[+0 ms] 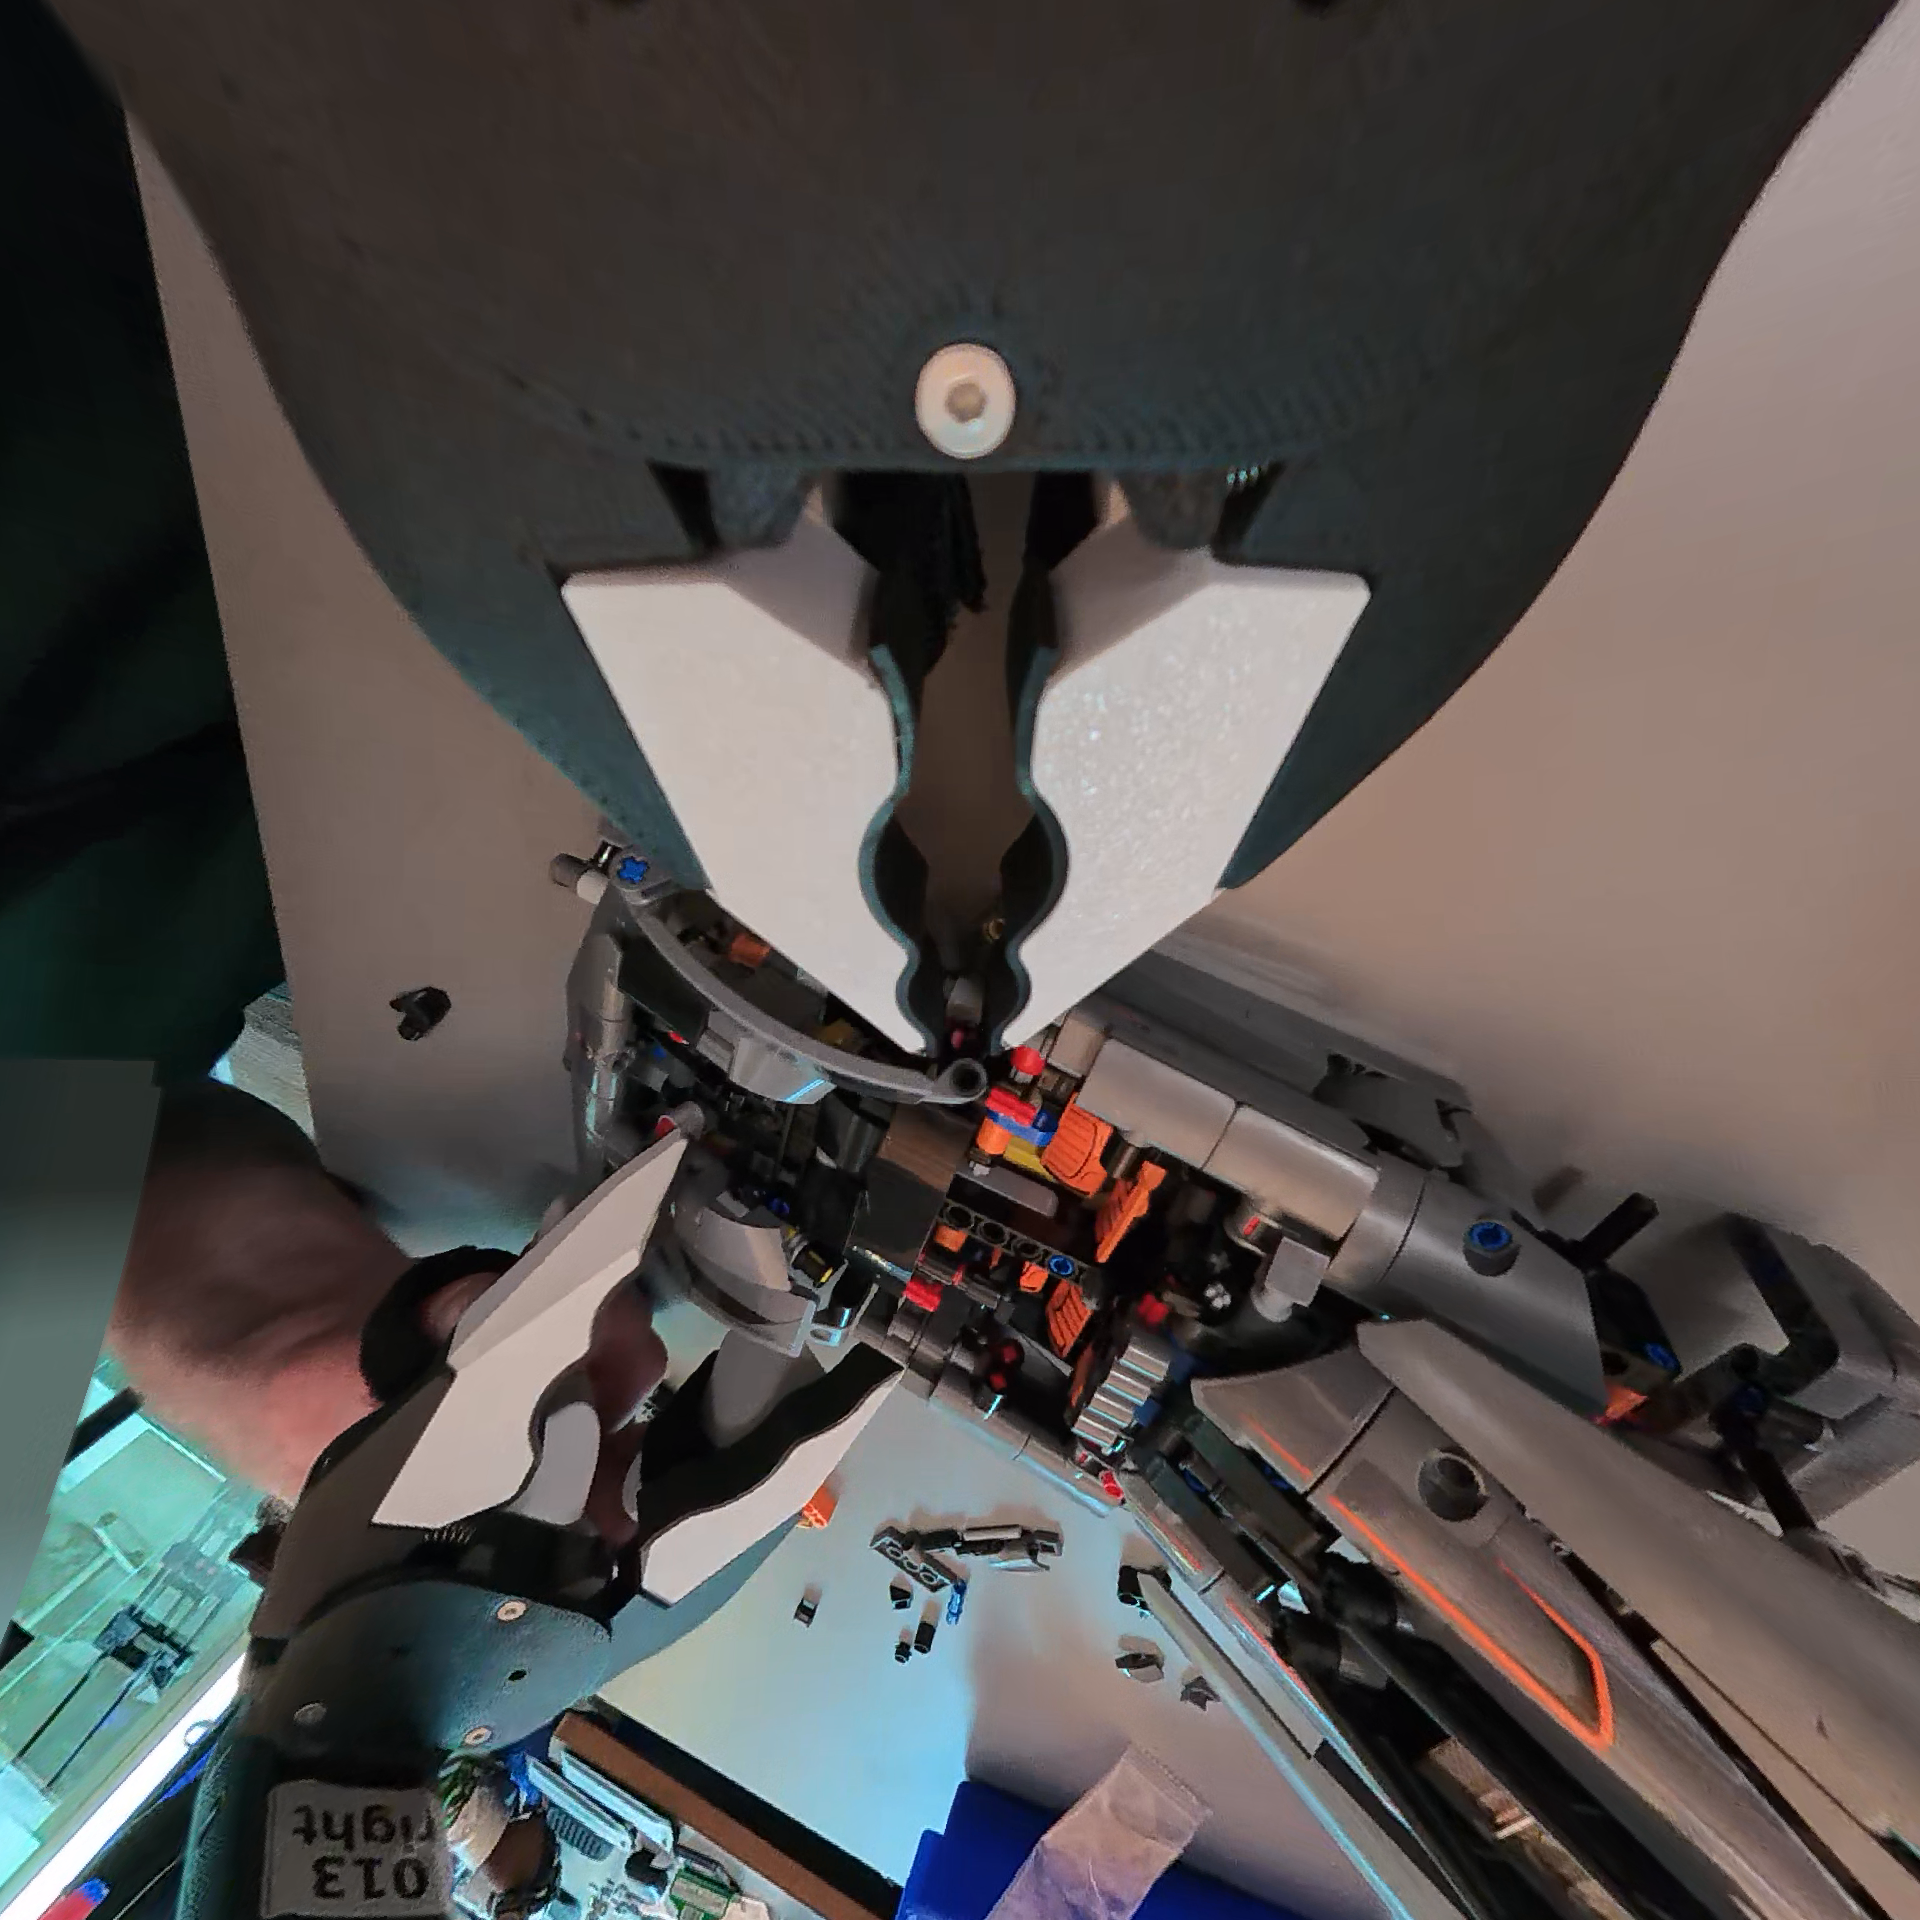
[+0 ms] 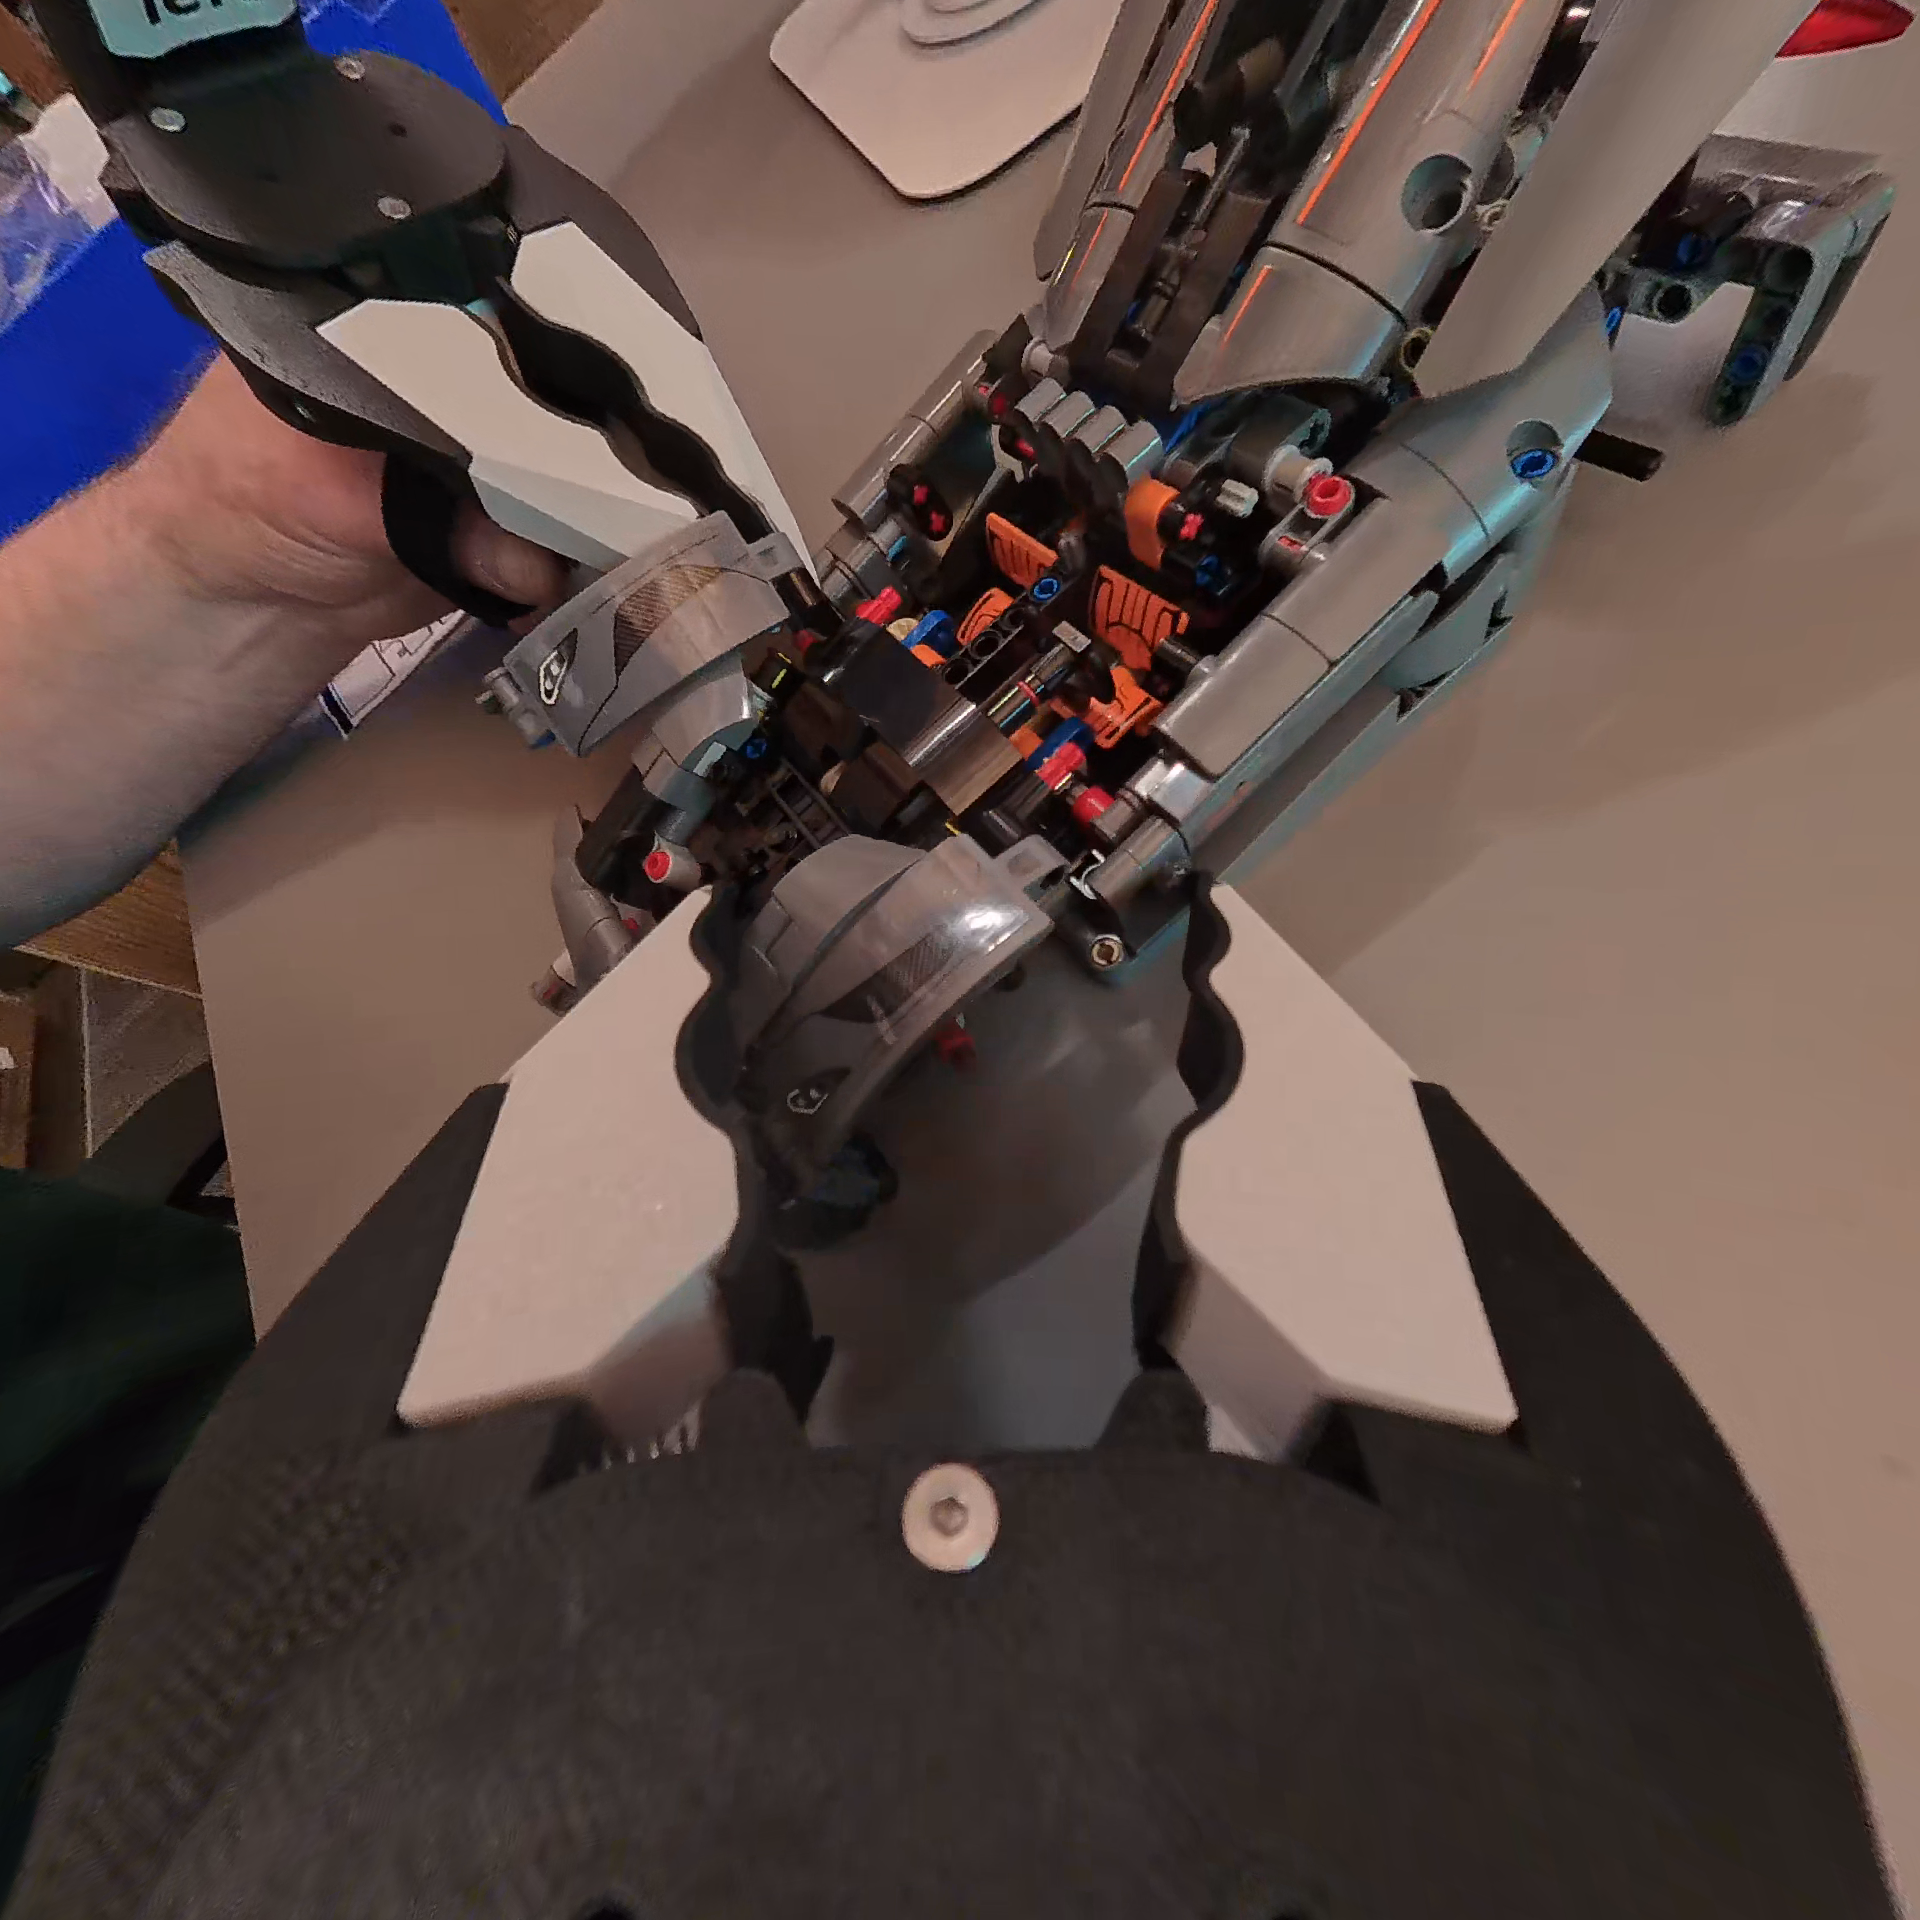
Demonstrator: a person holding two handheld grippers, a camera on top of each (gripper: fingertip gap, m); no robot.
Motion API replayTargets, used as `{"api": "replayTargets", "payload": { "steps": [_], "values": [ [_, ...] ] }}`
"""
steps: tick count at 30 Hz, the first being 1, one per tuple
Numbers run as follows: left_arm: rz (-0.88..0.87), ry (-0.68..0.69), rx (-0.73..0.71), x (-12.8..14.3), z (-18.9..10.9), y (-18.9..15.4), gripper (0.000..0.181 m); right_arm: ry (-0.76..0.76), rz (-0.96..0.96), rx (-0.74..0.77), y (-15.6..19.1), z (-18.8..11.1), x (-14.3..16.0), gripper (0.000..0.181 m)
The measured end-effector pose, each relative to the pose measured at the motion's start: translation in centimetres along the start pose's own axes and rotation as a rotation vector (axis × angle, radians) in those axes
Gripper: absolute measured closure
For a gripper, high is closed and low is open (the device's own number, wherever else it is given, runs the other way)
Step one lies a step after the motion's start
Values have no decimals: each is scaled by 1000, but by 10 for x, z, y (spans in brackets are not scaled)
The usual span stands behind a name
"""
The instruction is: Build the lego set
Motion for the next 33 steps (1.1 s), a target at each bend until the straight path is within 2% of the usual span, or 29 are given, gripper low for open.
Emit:
{"api": "replayTargets", "payload": {
  "steps": [33],
  "values": [
    [-96,-21,62,3,-2,2,176,-4,44,-66,-4,0,-2,100]
  ]
}}
Point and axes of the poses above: each gripper's, where its closed fingertips meet, z out along the fingers, x out of its underside, y = z × x across the jaws, the point moved 9 cm from there along -z, back along the fingers, and after that the axes turned 7 degrees about z, right-handed, at the moved point
